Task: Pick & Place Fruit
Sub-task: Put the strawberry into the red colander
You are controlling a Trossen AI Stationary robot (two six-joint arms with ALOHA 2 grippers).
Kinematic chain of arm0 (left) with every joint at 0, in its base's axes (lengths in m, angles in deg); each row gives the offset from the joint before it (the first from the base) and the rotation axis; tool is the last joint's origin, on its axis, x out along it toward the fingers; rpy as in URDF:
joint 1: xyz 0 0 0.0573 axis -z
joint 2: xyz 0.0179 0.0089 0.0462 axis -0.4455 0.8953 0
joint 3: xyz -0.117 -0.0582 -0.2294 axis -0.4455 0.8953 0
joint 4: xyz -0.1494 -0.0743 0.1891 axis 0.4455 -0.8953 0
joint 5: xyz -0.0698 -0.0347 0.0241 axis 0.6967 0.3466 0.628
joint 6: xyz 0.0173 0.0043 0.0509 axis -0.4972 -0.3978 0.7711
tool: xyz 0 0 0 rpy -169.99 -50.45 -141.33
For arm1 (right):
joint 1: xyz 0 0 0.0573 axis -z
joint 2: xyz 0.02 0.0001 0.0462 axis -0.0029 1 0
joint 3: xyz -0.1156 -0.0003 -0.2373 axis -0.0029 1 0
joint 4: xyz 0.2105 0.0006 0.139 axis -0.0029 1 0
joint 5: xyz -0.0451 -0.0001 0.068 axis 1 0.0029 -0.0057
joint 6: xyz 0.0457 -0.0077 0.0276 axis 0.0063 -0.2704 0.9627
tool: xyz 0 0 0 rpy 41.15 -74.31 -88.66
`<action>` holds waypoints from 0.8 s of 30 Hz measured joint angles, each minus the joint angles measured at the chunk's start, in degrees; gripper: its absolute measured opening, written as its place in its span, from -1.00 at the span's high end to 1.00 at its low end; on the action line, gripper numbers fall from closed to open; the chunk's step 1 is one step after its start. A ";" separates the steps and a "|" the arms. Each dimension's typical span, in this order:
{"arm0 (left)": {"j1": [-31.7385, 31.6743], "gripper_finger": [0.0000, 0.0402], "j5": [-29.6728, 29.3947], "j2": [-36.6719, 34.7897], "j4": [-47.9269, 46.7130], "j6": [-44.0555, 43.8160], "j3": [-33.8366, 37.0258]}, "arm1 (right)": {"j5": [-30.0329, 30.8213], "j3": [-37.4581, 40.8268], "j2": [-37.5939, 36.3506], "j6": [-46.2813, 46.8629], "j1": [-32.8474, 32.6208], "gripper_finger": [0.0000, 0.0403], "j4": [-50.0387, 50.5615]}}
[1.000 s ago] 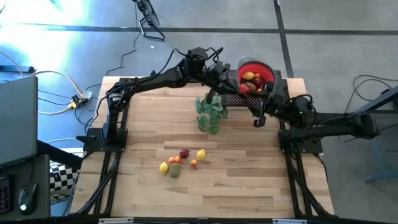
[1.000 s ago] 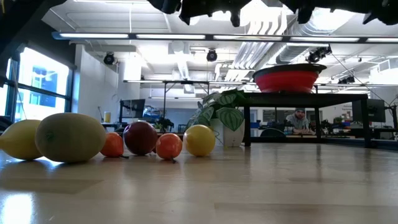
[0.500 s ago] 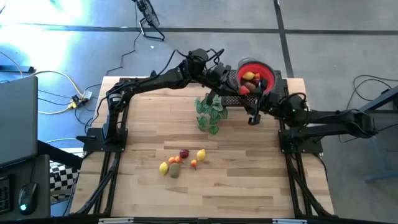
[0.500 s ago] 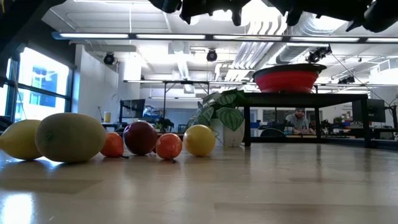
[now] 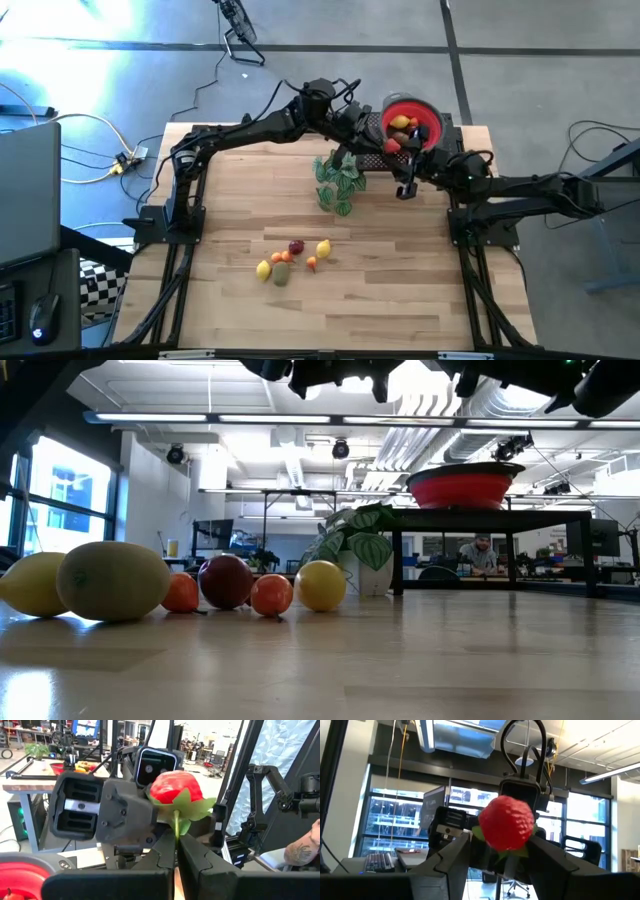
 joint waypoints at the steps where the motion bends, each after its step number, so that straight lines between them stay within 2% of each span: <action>1: 0.00 1.00 -0.40 0.00 -0.40 0.01 0.00 | 0.00 0.00 0.00 0.00 0.00 0.15 -0.21; 6: 0.00 1.00 -3.66 0.00 -2.74 0.28 0.07 | 0.45 -0.02 0.00 -0.02 0.03 0.15 -0.81; 16: 0.74 1.00 -3.66 0.00 -2.56 0.79 0.07 | 1.39 -0.02 -0.02 0.31 1.84 0.16 1.92; 19: 0.72 1.00 -3.66 0.00 -2.74 0.81 0.07 | 0.87 -0.02 -0.02 0.33 1.86 0.25 1.86; 24: 0.72 1.00 -3.71 0.00 -2.60 0.88 0.07 | 0.04 -0.02 0.00 0.41 1.84 0.54 1.79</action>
